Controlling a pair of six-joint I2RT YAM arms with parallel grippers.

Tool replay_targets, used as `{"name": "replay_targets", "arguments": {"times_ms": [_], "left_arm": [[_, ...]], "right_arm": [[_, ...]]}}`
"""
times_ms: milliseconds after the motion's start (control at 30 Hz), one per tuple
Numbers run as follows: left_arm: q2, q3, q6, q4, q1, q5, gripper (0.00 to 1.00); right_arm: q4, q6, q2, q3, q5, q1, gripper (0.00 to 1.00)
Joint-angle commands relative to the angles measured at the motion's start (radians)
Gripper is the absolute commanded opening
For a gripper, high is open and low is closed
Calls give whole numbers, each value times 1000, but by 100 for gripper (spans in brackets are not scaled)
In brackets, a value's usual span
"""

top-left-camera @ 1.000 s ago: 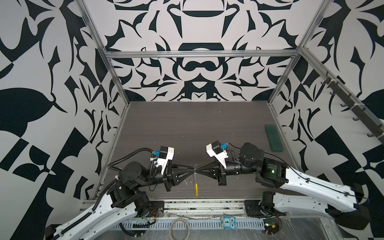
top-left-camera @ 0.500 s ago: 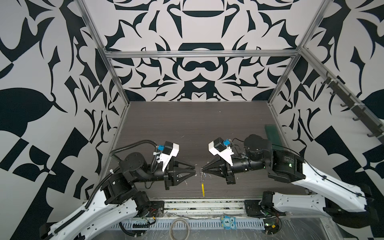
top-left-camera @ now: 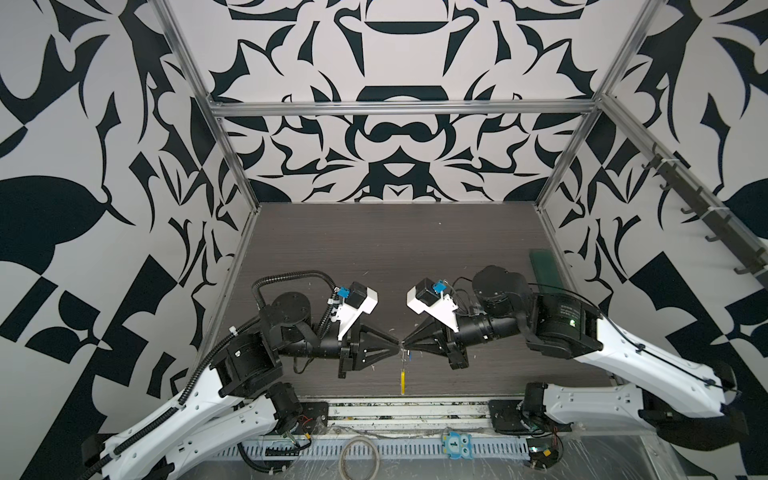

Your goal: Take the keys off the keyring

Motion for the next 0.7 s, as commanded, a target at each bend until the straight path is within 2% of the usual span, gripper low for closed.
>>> {"name": "replay_targets", "arguments": {"times_ms": [0, 133, 433, 567, 667], "left_arm": [[-2, 23, 11, -13, 0, 15, 21], [5, 25, 10, -7, -1, 18, 20], [-1, 21, 10, -5, 0, 8, 0], [-17, 6, 5, 16, -1, -17, 0], [-43, -21, 1, 57, 0, -45, 0]], "right_arm": [[30, -8, 5, 48, -23, 0, 0], [42, -3, 13, 52, -25, 1, 0], [67, 4, 24, 58, -26, 1, 0], [95, 9, 8, 46, -1, 0, 0], [156, 9, -33, -4, 30, 1, 16]]}}
